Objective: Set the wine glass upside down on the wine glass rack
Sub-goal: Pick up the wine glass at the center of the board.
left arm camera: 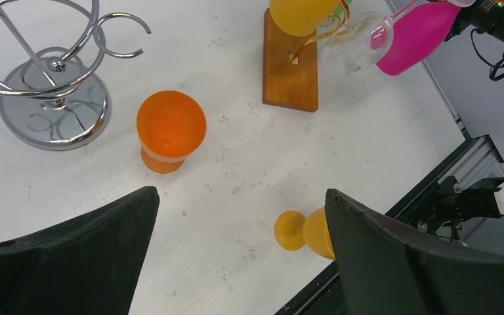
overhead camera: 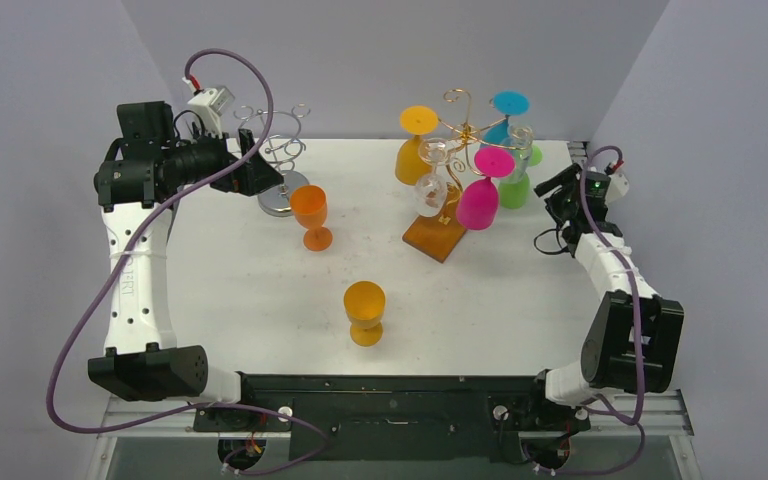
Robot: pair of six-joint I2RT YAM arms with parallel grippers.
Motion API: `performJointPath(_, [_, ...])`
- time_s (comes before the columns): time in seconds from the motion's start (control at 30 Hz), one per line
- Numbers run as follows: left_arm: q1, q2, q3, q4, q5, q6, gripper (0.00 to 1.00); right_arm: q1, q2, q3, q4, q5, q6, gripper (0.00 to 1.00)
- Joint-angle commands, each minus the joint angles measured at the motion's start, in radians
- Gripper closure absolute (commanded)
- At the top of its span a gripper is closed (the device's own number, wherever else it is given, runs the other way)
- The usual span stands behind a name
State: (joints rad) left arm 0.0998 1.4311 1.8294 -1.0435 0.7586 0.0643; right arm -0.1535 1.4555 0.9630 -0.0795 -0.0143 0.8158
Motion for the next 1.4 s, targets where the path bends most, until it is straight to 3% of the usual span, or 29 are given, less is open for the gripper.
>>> performJointPath(0.0, [0.005, -0.006, 0.012, 0.039, 0.011, 0.017, 0.04, -0.068, 0.004, 0.048, 0.141, -0.125, 0.052, 0.29])
performJointPath(0.4, [0.003, 0.015, -0.010, 0.054, 0.009, 0.023, 0.04, -0.091, 0.224, 0.217, 0.399, -0.325, 0.347, 0.39])
performJointPath(0.77, [0.003, 0.019, 0.007, 0.048, -0.003, 0.032, 0.04, -0.077, 0.384, 0.391, 0.295, -0.300, 0.347, 0.47])
performJointPath(1.07, [0.003, 0.023, 0.011, 0.049, -0.005, 0.027, 0.04, -0.066, 0.423, 0.405, 0.262, -0.276, 0.335, 0.54])
performJointPath(1.37, [0.003, 0.020, 0.035, 0.041, -0.008, 0.025, 0.04, -0.036, 0.476, 0.439, 0.311, -0.276, 0.369, 0.71])
